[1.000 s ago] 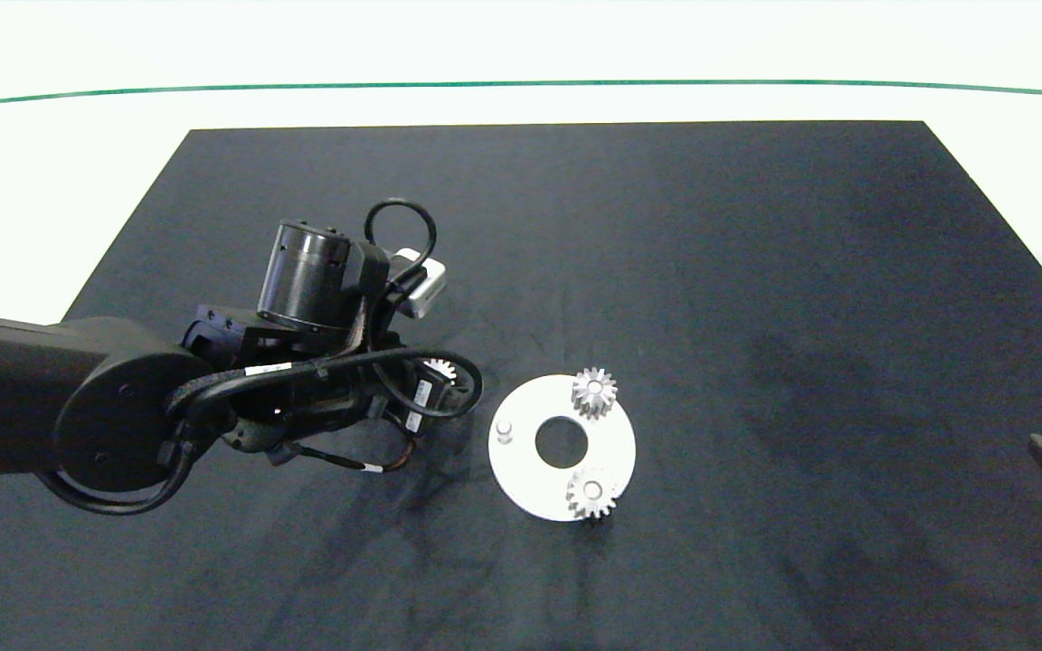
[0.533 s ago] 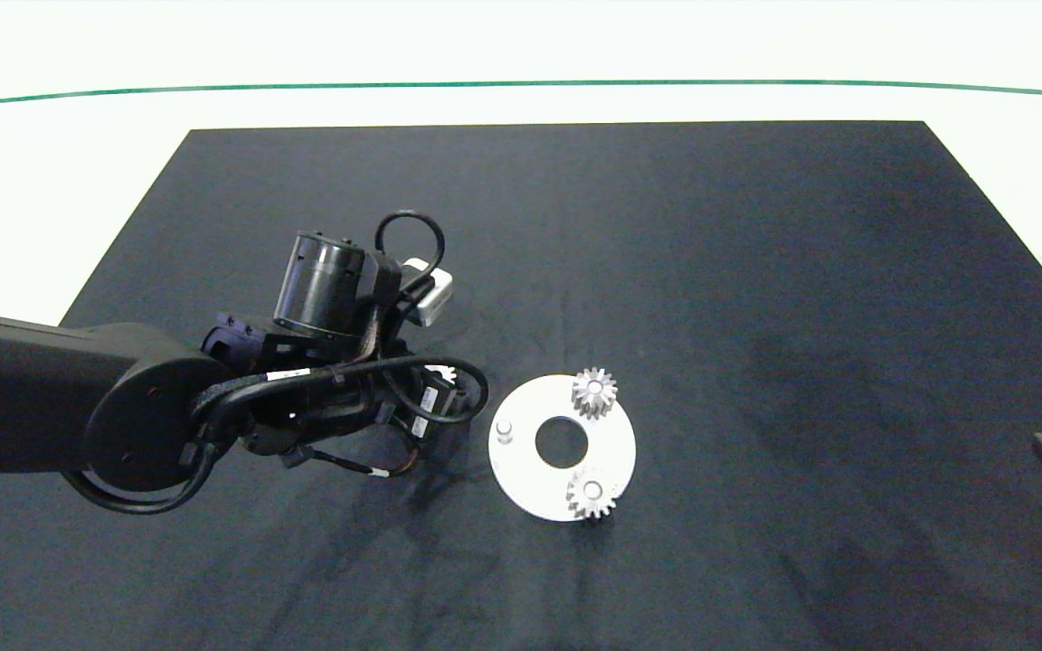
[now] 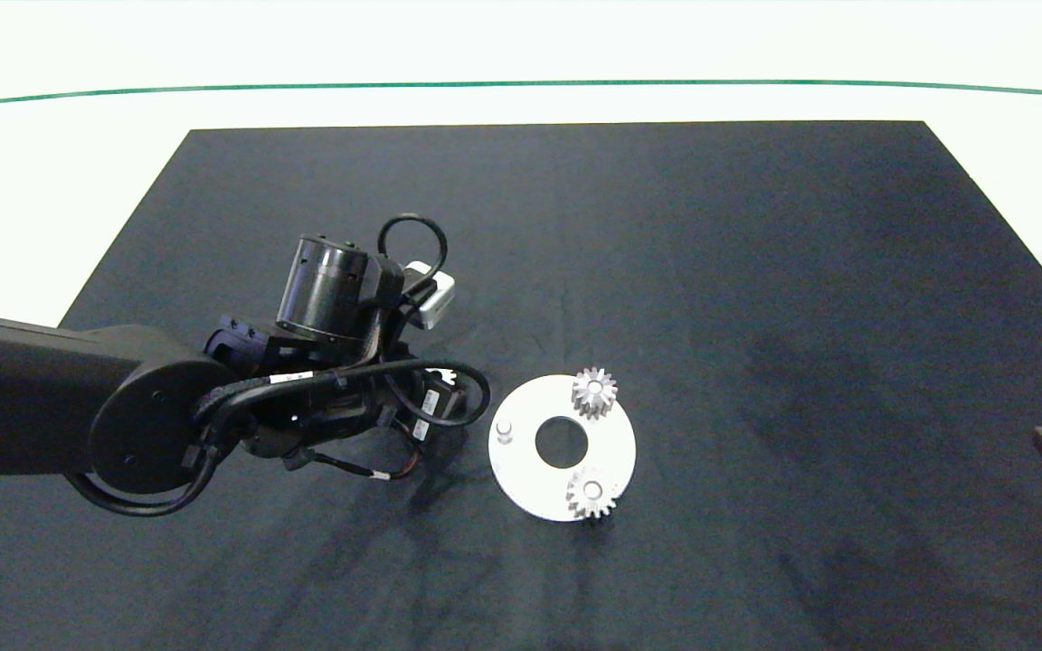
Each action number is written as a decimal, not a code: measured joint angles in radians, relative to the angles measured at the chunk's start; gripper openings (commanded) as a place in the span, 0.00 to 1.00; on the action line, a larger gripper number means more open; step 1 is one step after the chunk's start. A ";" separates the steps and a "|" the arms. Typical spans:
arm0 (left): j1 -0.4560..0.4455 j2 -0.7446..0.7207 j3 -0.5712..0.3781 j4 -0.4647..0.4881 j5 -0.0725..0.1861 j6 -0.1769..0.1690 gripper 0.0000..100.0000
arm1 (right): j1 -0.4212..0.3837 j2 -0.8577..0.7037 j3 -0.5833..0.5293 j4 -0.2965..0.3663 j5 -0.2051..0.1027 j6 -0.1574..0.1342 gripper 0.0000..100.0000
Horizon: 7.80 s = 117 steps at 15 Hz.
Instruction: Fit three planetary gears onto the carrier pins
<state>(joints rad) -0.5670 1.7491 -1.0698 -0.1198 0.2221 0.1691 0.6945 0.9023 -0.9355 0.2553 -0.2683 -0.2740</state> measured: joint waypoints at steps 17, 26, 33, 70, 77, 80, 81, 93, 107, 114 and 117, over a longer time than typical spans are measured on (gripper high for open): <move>-0.008 0.006 0.011 -0.008 0.000 -0.023 0.21 | 0.000 0.001 0.000 0.000 0.000 0.000 1.00; -0.001 -0.109 0.071 0.000 0.000 -0.024 0.16 | 0.000 0.001 0.001 0.000 0.000 0.000 1.00; -0.103 -0.188 0.139 0.001 0.001 -0.023 0.16 | 0.000 0.000 0.009 0.000 0.001 -0.001 1.00; -0.214 -0.051 0.068 -0.005 0.000 -0.011 0.16 | 0.000 -0.007 0.010 -0.002 0.001 0.000 1.00; -0.214 -0.049 0.059 -0.004 0.000 0.020 0.16 | 0.002 -0.004 0.012 -0.002 0.001 0.000 1.00; -0.211 -0.049 0.057 -0.003 0.000 0.027 0.16 | 0.001 -0.005 0.012 -0.002 0.001 -0.001 1.00; -0.211 -0.049 0.056 -0.003 0.000 0.030 0.16 | 0.001 -0.005 0.012 -0.002 0.001 0.000 1.00; -0.212 -0.040 0.049 -0.001 0.000 0.044 0.16 | 0.002 -0.005 0.012 -0.002 0.001 -0.001 1.00; -0.214 -0.041 0.053 -0.002 0.001 0.039 1.00 | 0.001 -0.005 0.012 -0.002 0.001 -0.001 1.00; -0.101 -0.220 0.102 0.005 0.004 0.036 1.00 | -0.004 -0.017 0.012 -0.003 -0.010 -0.004 1.00; 0.084 -0.387 0.172 0.001 0.005 0.035 1.00 | -0.058 -0.024 0.011 -0.003 -0.025 -0.004 1.00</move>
<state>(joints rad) -0.4834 1.3619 -0.8981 -0.1191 0.2274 0.2045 0.6364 0.8783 -0.9247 0.2526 -0.2934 -0.2781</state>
